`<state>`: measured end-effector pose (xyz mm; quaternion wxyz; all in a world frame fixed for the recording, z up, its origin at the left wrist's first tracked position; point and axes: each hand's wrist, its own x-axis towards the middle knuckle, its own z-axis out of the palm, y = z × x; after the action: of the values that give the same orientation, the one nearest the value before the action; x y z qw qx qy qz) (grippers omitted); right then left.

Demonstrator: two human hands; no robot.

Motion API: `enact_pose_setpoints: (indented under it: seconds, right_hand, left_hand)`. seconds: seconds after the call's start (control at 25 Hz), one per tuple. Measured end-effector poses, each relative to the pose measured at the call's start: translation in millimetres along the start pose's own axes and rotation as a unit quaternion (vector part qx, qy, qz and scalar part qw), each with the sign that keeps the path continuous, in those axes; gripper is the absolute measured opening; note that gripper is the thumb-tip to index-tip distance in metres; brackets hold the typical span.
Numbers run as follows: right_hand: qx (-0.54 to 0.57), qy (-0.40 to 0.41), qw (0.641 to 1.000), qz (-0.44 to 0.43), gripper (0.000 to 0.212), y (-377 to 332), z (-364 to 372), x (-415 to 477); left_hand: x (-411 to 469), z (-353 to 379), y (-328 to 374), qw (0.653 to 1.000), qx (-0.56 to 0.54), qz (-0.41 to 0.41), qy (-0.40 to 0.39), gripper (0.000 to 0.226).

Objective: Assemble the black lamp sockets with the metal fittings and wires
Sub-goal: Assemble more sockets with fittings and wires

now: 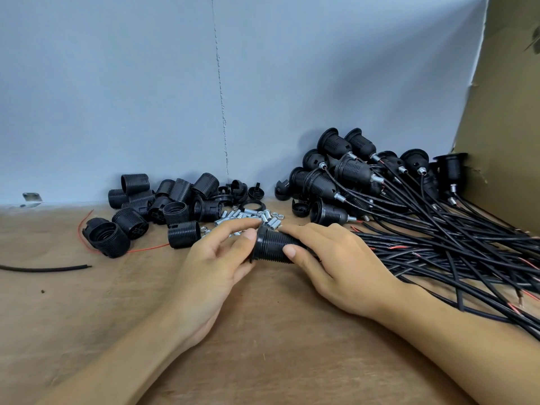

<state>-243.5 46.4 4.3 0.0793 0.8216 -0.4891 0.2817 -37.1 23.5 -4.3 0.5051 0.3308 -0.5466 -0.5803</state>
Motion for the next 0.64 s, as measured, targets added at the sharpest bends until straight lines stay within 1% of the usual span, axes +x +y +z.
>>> enact_pose_setpoints:
  seconds: [0.08, 0.16, 0.28, 0.36, 0.44, 0.52, 0.64]
  right_hand:
    - [0.029, -0.007, 0.999, 0.022, 0.043, -1.5, -0.7, 0.6]
    - [0.067, -0.036, 0.996, 0.036, 0.045, -1.3, -1.7, 1.4]
    - [0.054, -0.081, 0.995, 0.02, 0.052, 0.8, -0.2, 1.5]
    - [0.075, -0.094, 0.992, 0.037, 0.052, 3.1, 1.3, 1.3]
    - [0.098, -0.087, 0.99, 0.044, 0.044, 4.4, 0.5, 1.7]
    - [0.085, -0.061, 0.994, 0.025, 0.039, 3.6, 0.6, 2.2]
    - [0.125, -0.027, 0.991, 0.038, 0.039, 0.8, 3.1, 4.4]
  left_hand:
    - [0.4, 0.6, -1.7, 1.0, -0.017, -0.001, 0.007, 0.027]
    - [1.0, -0.3, -2.6, 0.999, -0.03, -0.013, 0.0, 0.033]
    - [1.1, -1.0, -4.8, 0.999, -0.031, -0.027, -0.013, 0.043]
    - [1.1, -1.4, -5.4, 0.999, -0.023, -0.033, -0.017, 0.047]
    - [2.4, -4.1, -4.5, 0.999, -0.016, -0.037, -0.026, 0.049]
    - [2.8, -6.0, -2.9, 0.999, -0.013, -0.036, -0.028, 0.049]
    - [0.4, -4.0, -2.5, 0.999, 0.0, -0.04, -0.032, 0.042]
